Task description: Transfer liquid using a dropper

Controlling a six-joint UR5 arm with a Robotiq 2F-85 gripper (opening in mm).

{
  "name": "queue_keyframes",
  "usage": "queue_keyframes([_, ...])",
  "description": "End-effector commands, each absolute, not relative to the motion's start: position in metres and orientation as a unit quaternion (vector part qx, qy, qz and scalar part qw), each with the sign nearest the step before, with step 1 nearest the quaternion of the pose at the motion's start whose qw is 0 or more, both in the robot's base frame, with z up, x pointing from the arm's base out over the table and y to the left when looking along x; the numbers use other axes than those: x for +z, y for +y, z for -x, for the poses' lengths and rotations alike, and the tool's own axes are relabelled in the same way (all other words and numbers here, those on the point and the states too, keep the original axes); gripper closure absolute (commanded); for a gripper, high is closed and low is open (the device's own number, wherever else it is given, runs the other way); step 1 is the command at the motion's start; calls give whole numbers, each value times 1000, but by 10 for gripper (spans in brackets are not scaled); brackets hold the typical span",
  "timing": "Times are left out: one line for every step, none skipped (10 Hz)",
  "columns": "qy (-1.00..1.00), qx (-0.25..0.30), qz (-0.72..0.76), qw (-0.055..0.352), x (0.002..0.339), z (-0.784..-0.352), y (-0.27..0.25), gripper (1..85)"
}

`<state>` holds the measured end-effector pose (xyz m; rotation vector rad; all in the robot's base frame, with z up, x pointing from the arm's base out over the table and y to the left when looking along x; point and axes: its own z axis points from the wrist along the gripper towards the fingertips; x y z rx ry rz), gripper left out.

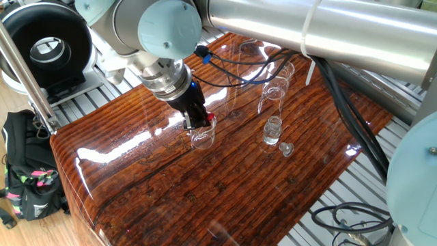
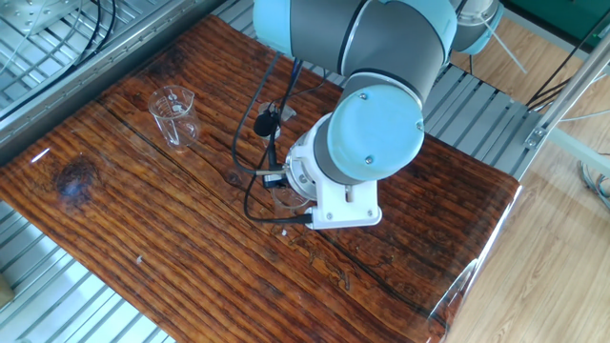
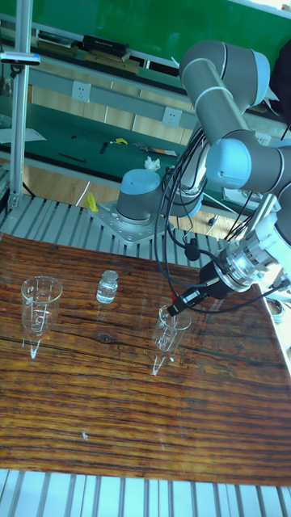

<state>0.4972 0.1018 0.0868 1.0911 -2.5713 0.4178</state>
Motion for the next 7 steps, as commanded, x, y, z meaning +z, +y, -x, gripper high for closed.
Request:
queue_keyframes([-900,142,-380,157,86,-497,102,687])
queue_keyframes([-900,143,-381,157,86,-497,101,687])
queue_keyframes([-900,143,-382,156,85,-497,101,687])
queue_keyframes([-900,142,-382,156,85,-497,101,687])
queue_keyframes([-900,142,-382,155,85,-498,101,687])
queue_keyframes([-900,142,-382,155,85,-498,101,683])
queue_keyframes([-900,142,-383,154,85,-498,101,670])
